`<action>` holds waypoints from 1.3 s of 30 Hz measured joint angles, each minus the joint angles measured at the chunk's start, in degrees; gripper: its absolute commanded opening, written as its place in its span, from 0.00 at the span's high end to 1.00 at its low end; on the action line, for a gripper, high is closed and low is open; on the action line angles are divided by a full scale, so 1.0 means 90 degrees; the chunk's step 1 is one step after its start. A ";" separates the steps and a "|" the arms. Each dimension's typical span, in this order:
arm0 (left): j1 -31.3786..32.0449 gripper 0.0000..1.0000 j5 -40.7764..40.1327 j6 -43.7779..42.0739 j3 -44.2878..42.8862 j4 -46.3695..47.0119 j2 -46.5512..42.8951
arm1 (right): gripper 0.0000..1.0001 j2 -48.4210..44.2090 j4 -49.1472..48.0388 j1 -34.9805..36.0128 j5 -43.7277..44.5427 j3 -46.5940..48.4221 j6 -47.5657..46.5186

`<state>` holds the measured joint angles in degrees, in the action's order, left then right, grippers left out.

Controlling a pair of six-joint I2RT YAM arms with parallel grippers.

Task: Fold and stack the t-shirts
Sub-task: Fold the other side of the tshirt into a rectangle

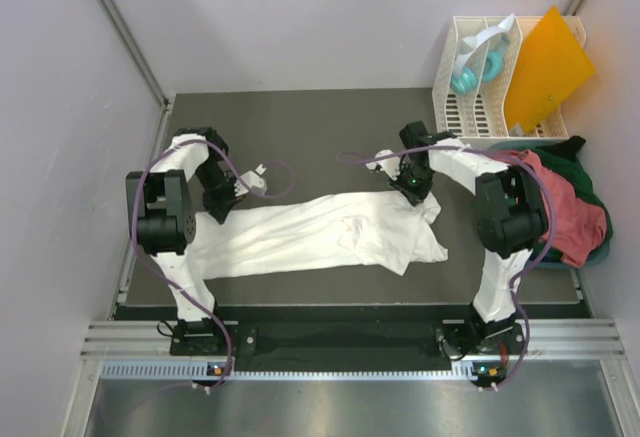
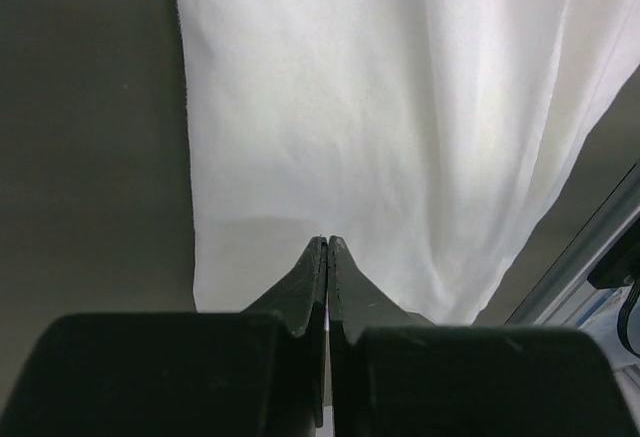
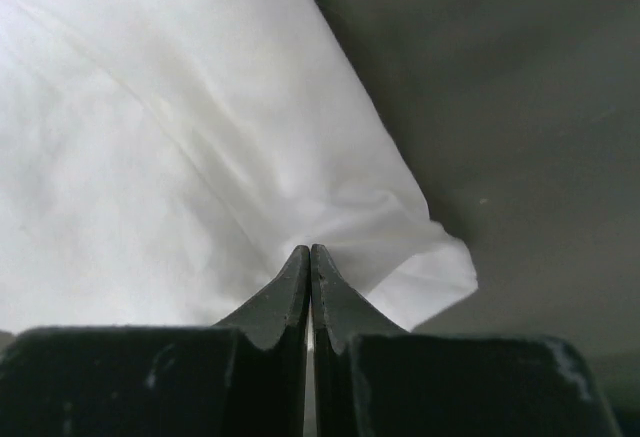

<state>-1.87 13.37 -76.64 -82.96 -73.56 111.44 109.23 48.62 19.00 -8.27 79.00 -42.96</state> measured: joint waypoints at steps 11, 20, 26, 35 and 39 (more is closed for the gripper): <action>0.0092 1.00 -0.0442 0.0335 0.0721 0.0962 0.0073 | 1.00 0.0243 -0.0257 0.0000 0.0036 -0.0075 0.0073; 0.0177 1.00 -0.0979 0.0748 0.1115 0.1523 -0.0206 | 1.00 -0.0010 -0.0733 0.0010 0.0163 -0.0520 -0.0002; 0.0185 1.00 -0.1528 0.0971 0.1314 0.1921 -0.0316 | 1.00 -0.0051 -0.0831 0.0012 0.0350 -0.0573 -0.0148; 0.0221 1.00 -0.2086 0.1273 0.1307 0.2178 -0.0238 | 1.00 -0.0051 -0.1020 -0.0039 0.0911 -0.0614 -0.0508; 0.0236 1.00 -0.2193 0.1360 0.1309 0.2232 -0.0228 | 1.00 -0.0051 -0.0998 -0.0046 0.0957 -0.0624 -0.0724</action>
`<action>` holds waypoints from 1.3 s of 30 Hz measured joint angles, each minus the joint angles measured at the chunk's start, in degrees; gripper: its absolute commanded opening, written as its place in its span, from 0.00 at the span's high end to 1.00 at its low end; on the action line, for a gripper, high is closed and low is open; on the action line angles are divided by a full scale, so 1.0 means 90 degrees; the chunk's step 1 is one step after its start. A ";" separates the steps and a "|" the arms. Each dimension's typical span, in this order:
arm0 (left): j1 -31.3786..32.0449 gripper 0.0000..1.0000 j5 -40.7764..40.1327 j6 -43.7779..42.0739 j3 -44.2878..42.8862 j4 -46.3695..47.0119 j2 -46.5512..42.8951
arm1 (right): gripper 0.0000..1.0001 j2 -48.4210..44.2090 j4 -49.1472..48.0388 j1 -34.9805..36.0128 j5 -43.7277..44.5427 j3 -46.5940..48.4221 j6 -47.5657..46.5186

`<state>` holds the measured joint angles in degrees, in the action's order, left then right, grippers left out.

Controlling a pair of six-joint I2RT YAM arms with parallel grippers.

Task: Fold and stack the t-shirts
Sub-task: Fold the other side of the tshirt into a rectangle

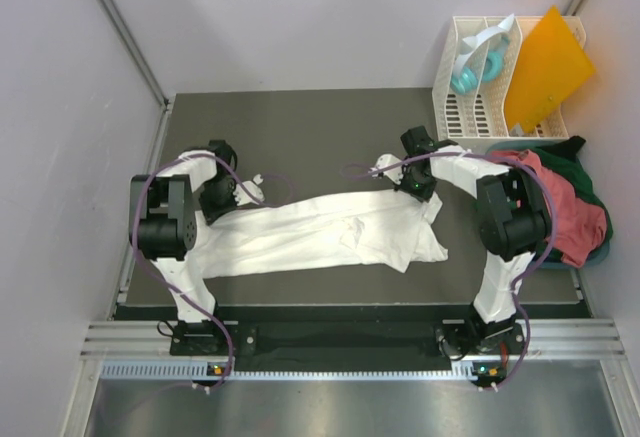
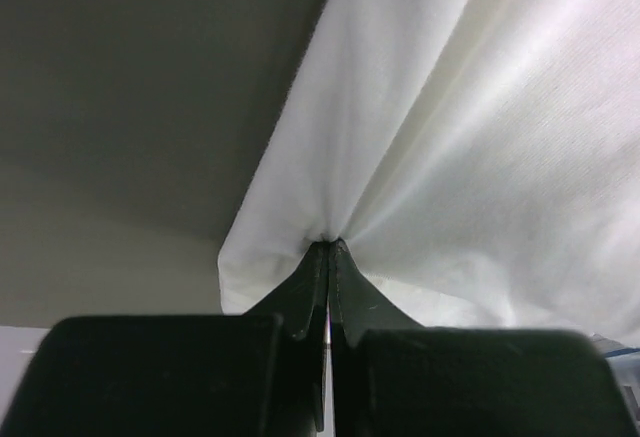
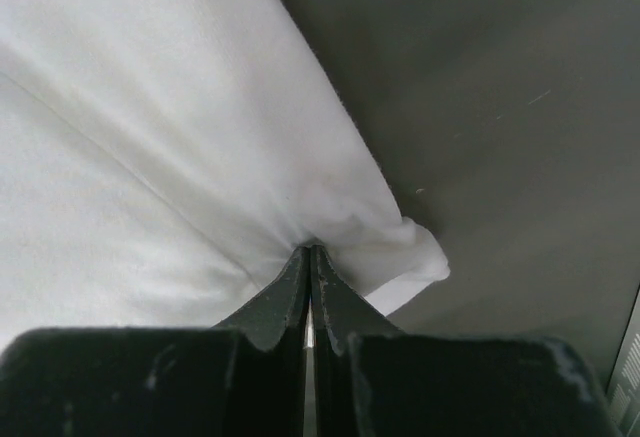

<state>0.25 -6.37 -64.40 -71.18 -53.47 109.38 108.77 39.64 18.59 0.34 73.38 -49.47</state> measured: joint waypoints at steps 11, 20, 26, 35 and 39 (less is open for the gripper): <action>-0.0015 1.00 -0.0369 -0.0070 0.0364 0.0702 -0.0279 | 0.97 -0.0007 -0.0002 0.0005 0.0022 -0.0041 -0.0291; -0.0211 0.38 0.0248 -0.0658 0.0578 0.1052 -0.0758 | 0.96 0.0002 0.0010 0.0143 0.0221 -0.0034 -0.0272; -0.0262 0.33 0.0204 -0.1039 0.0845 0.1086 -0.1093 | 0.93 0.0007 0.0017 0.0209 0.0352 -0.0034 -0.0284; -0.0457 0.32 -0.0226 -0.1540 0.1438 0.1350 -0.1345 | 0.81 0.0005 0.0002 0.0209 0.0369 -0.0034 -0.0345; -0.0631 0.24 -0.0204 -0.1486 0.1236 0.1404 -0.1350 | 0.68 -0.0085 0.0061 0.0209 0.0342 -0.0066 -0.0391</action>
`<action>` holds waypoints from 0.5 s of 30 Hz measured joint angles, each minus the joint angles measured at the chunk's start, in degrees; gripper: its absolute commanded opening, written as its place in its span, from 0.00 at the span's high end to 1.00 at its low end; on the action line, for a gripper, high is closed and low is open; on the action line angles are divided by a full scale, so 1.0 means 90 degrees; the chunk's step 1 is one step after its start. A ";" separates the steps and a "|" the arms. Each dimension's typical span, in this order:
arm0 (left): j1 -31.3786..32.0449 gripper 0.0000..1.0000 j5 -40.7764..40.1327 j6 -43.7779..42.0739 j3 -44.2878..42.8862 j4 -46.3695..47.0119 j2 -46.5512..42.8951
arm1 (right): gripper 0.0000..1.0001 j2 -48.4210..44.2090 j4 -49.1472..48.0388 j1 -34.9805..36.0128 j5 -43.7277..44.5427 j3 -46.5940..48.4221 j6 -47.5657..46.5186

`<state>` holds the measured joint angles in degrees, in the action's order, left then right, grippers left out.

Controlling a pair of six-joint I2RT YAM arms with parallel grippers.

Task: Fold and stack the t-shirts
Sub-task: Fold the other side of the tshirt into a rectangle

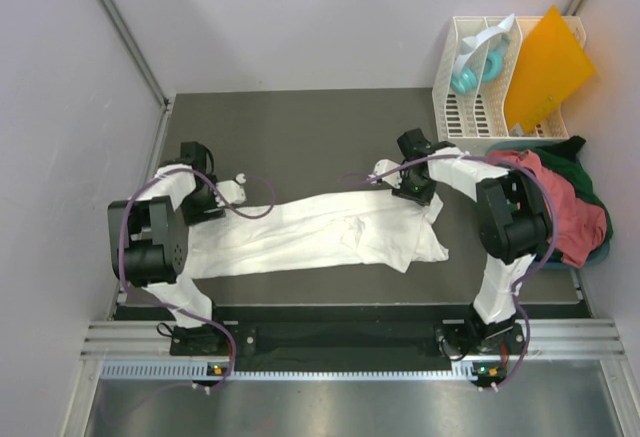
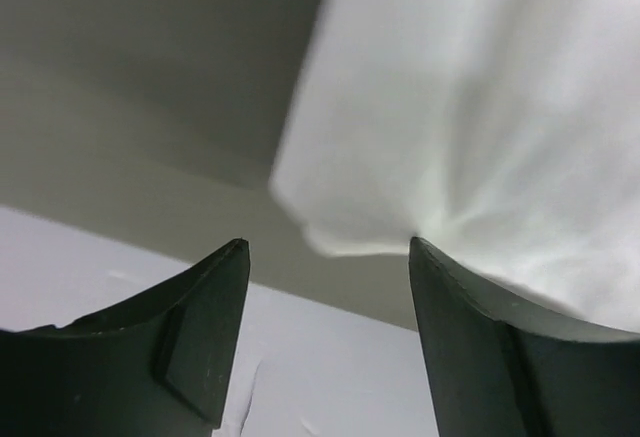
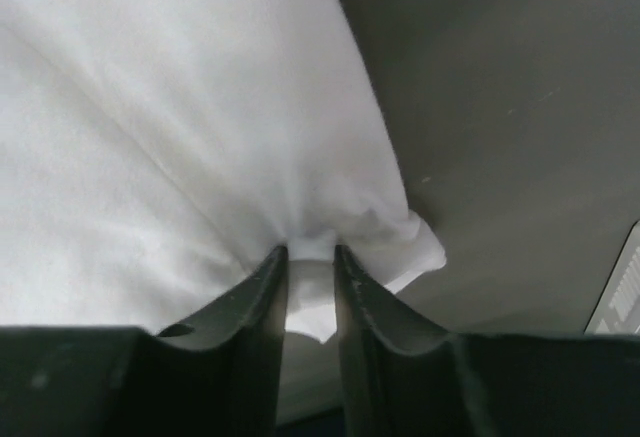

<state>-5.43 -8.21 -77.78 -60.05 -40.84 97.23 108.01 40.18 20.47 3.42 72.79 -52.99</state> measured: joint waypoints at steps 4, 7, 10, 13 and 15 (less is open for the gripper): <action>-0.0262 0.14 0.0146 0.0121 -0.0614 -0.0027 -0.0029 | 0.52 -0.0248 0.0355 0.0000 -0.0141 0.0010 0.0022; -0.0393 0.13 0.0296 0.0119 -0.0835 -0.0039 -0.0270 | 0.49 -0.0525 0.0721 0.0017 -0.0408 0.0112 0.0051; -0.0420 0.13 0.0367 0.0119 -0.0852 -0.0107 -0.0556 | 0.47 -0.0862 0.1035 0.0117 -0.0758 0.0311 0.0083; -0.0432 0.13 0.0483 0.0180 -0.0916 -0.0136 -0.0724 | 0.48 -0.1202 0.1156 0.0493 -0.1039 0.0461 0.0129; -0.0435 0.12 0.0551 0.0279 -0.0971 -0.0112 -0.0780 | 0.50 -0.1321 0.1129 0.0954 -0.1161 0.0549 0.0182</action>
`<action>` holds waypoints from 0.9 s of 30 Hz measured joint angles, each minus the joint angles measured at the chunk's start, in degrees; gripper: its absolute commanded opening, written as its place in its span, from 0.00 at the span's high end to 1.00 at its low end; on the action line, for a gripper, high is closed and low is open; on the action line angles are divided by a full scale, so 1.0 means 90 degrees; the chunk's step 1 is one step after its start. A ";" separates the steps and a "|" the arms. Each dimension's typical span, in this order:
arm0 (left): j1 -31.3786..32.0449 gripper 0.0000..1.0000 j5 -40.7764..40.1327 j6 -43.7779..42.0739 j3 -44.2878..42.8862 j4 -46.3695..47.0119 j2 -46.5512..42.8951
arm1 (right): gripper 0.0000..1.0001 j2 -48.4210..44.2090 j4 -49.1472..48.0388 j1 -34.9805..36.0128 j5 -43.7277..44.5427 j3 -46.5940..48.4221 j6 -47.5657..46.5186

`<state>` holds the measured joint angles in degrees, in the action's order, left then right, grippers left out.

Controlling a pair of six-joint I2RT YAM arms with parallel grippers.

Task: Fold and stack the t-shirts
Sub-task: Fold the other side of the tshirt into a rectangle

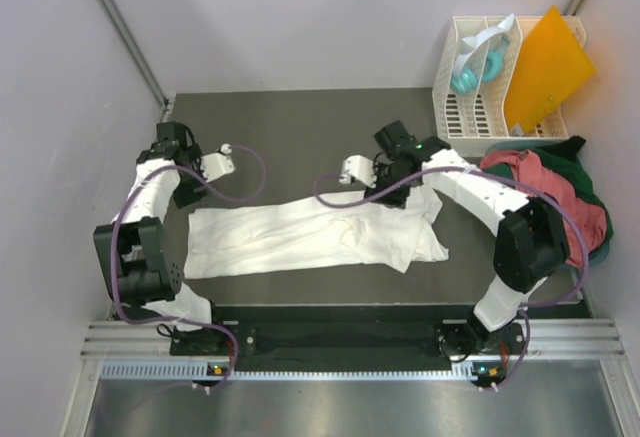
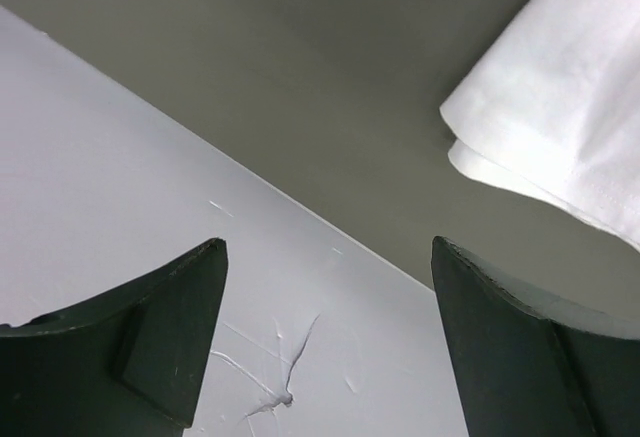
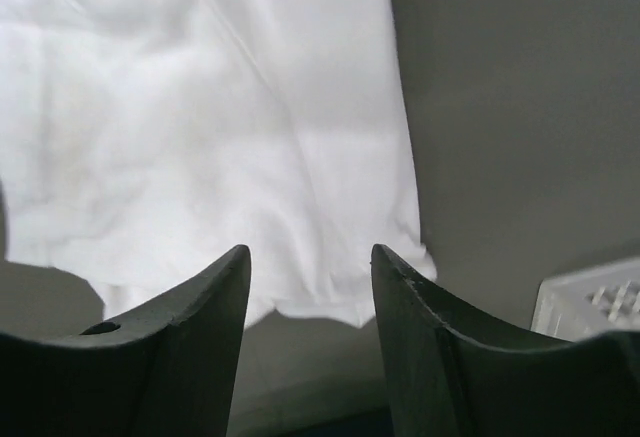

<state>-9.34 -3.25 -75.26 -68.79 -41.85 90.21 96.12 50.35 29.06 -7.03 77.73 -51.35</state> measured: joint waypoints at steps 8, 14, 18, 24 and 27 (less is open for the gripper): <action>0.0000 0.12 0.0121 0.0238 -0.0029 0.0102 -0.0401 | 0.59 0.0950 -0.0367 0.1355 -0.0457 0.0636 0.0211; 0.0000 0.12 0.0126 0.0255 0.0367 0.0279 -0.0998 | 0.59 0.1787 -0.0563 0.1338 -0.0461 0.0998 0.0277; 0.0000 0.12 0.0124 0.0257 0.0529 0.0311 -0.1042 | 0.59 0.2001 -0.0602 0.1389 -0.0461 0.1236 0.0274; -0.0012 0.12 0.0131 0.0289 0.0549 0.0325 -0.1042 | 0.59 0.2008 -0.0580 0.1559 -0.0486 0.1464 0.0255; -0.0017 0.12 0.0143 0.0342 0.0549 0.0369 -0.1035 | 0.59 0.2008 -0.0478 0.1593 -0.0561 0.1464 0.0214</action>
<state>-9.50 -1.96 -72.18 -63.86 -38.52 80.90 114.19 46.04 43.40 -12.08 90.91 -49.43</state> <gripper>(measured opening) 0.877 0.413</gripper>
